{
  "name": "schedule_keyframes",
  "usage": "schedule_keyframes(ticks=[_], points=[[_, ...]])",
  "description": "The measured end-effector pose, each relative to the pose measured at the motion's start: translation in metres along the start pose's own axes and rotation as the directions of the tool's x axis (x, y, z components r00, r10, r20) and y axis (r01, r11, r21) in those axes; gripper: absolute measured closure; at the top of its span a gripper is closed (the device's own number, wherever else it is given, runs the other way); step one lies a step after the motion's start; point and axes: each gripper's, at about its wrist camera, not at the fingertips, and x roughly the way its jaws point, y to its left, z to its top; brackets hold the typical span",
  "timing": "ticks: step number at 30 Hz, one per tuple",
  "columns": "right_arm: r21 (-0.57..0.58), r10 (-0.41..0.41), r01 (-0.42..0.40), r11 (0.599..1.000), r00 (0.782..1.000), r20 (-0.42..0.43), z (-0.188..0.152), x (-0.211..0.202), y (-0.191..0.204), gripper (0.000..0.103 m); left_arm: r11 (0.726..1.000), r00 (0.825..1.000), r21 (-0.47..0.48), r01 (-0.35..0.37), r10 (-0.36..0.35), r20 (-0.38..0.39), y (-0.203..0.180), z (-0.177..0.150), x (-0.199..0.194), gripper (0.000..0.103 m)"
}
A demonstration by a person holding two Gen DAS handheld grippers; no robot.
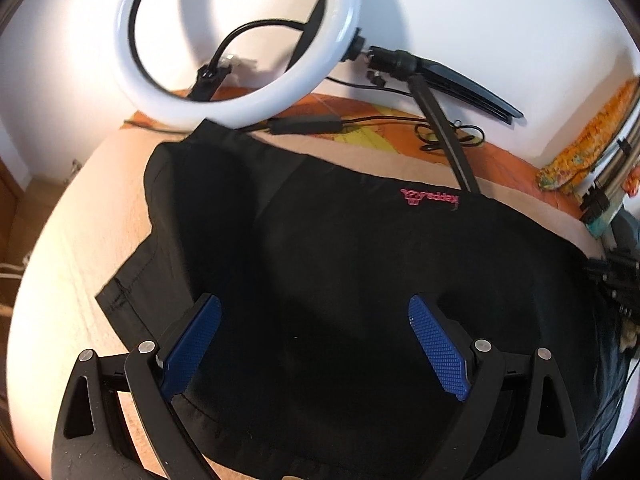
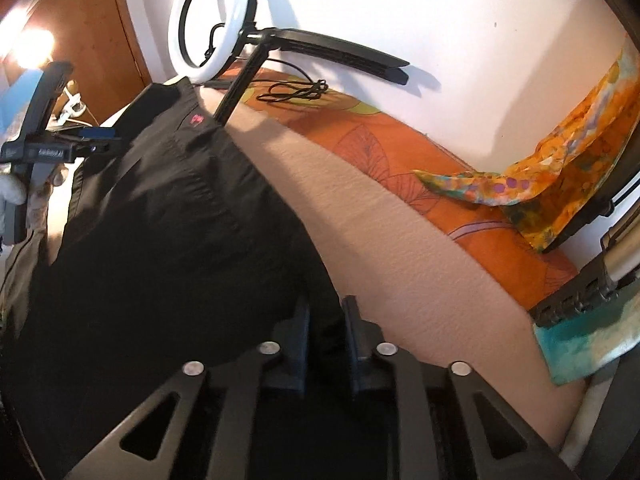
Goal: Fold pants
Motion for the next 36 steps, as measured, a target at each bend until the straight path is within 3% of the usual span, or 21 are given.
schedule_keyframes(ticks=[4, 11, 17, 20, 23, 29, 34, 36], points=[[0.004, -0.023, 0.023, 1.000, 1.000, 0.017, 0.003, -0.014, 0.011, 0.095, 0.999, 1.000, -0.050, 0.019, -0.020, -0.015, 0.012, -0.001, 0.007, 0.009], [0.008, -0.051, 0.051, 0.999, 0.990, 0.128, 0.002, -0.067, 0.036, 0.097, 0.996, 0.999, -0.076, 0.037, -0.038, -0.009, 0.018, -0.003, 0.010, 0.009], [-0.084, -0.083, 0.102, 0.991, 0.976, 0.201, -0.006, -0.112, 0.087, 0.097, 0.984, 0.996, -0.159, 0.082, -0.076, 0.042, 0.028, 0.008, -0.016, 0.009], [-0.112, -0.053, 0.079, 0.991, 0.975, 0.216, -0.015, -0.128, 0.112, 0.097, 0.972, 0.990, -0.202, 0.121, -0.104, 0.091, 0.034, 0.019, -0.037, 0.008], [-0.141, -0.031, 0.063, 0.988, 0.975, 0.218, -0.023, -0.135, 0.135, 0.097, 0.961, 0.987, -0.231, 0.151, -0.133, 0.090, 0.033, 0.027, -0.045, 0.008], [-0.209, 0.010, 0.030, 0.978, 0.982, 0.187, -0.046, -0.130, 0.173, 0.097, 0.972, 0.988, -0.174, 0.155, -0.152, 0.030, 0.006, 0.040, -0.045, 0.007], [-0.252, 0.049, -0.005, 0.968, 0.985, 0.167, -0.058, -0.122, 0.196, 0.097, 0.987, 0.987, -0.113, 0.115, -0.126, -0.102, -0.020, 0.040, -0.019, 0.007], [-0.260, 0.054, -0.010, 0.966, 0.986, 0.160, -0.062, -0.120, 0.201, 0.097, 0.993, 0.989, -0.103, 0.063, -0.076, -0.126, -0.024, 0.041, -0.008, 0.007]])
